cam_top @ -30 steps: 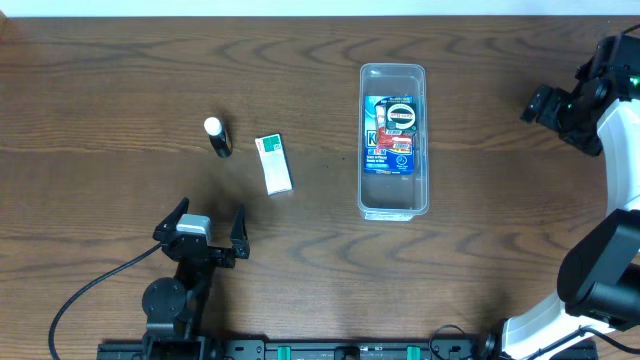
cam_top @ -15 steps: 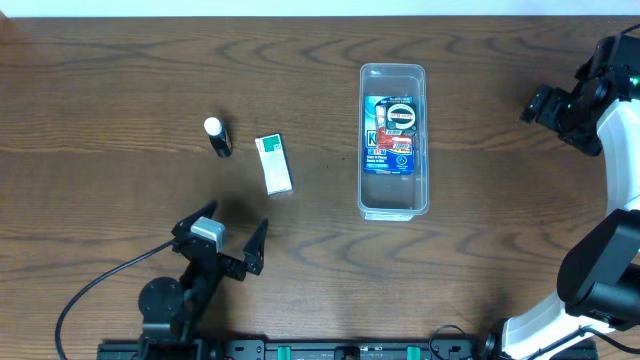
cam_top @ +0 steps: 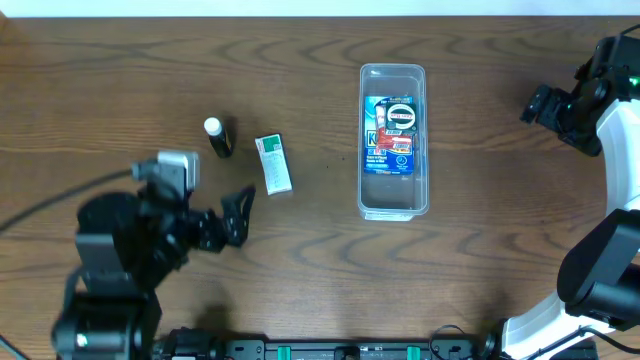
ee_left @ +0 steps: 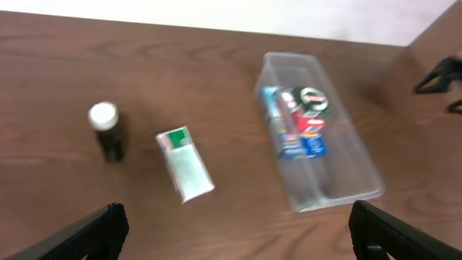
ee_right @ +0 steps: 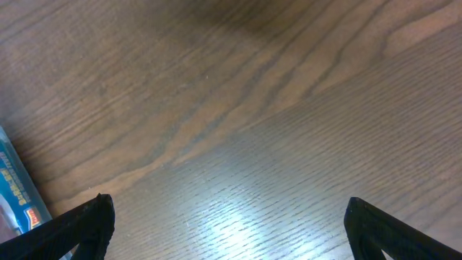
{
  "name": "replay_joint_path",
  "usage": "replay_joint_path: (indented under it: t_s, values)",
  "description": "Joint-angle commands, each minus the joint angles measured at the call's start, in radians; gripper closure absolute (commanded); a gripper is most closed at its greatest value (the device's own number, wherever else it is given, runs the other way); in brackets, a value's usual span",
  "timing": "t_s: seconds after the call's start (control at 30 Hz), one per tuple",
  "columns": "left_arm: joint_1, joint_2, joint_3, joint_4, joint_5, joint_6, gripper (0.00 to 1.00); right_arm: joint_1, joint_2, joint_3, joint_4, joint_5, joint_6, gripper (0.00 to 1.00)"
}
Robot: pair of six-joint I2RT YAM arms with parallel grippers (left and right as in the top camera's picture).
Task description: Pack container
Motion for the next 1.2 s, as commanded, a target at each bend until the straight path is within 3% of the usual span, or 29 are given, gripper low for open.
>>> replay_joint_path:
  t_s: [0.0,0.2,0.3,0.53,0.67,0.9,1.03,1.17]
  values:
    - [-0.016,0.08,0.106,-0.046,0.011,-0.105,0.02,-0.002,0.002,-0.004,0.002,0.007,0.005,0.01]
    - [-0.138,0.365,0.369,-0.38,-0.256,-0.256,0.02,-0.002,0.002,-0.004,0.002,0.007,0.005,0.01]
    - [-0.221,0.526,0.491,-0.503,-0.311,-0.277,0.02,-0.002,0.002,-0.004,0.002,0.007,0.005,0.01]
    - [-0.324,0.745,0.568,-0.418,-0.22,-0.306,0.02,-0.002,0.002,-0.004,0.002,0.007,0.005,0.01]
    - [-0.301,0.822,0.567,-0.4,-0.313,-0.475,0.02,-0.002,0.002,-0.004,0.002,0.007,0.005,0.01]
    - [-0.291,0.974,0.567,-0.38,-0.406,-0.414,0.02,-0.002,0.002,-0.004,0.002,0.007,0.005,0.01]
    - [-0.29,1.075,0.565,-0.381,-0.451,-0.316,0.02,-0.002,0.002,-0.004,0.002,0.007,0.005,0.01]
    - [-0.29,1.152,0.565,-0.374,-0.454,-0.33,0.02,-0.001,0.002,-0.004,0.002,0.007,0.005,0.01]
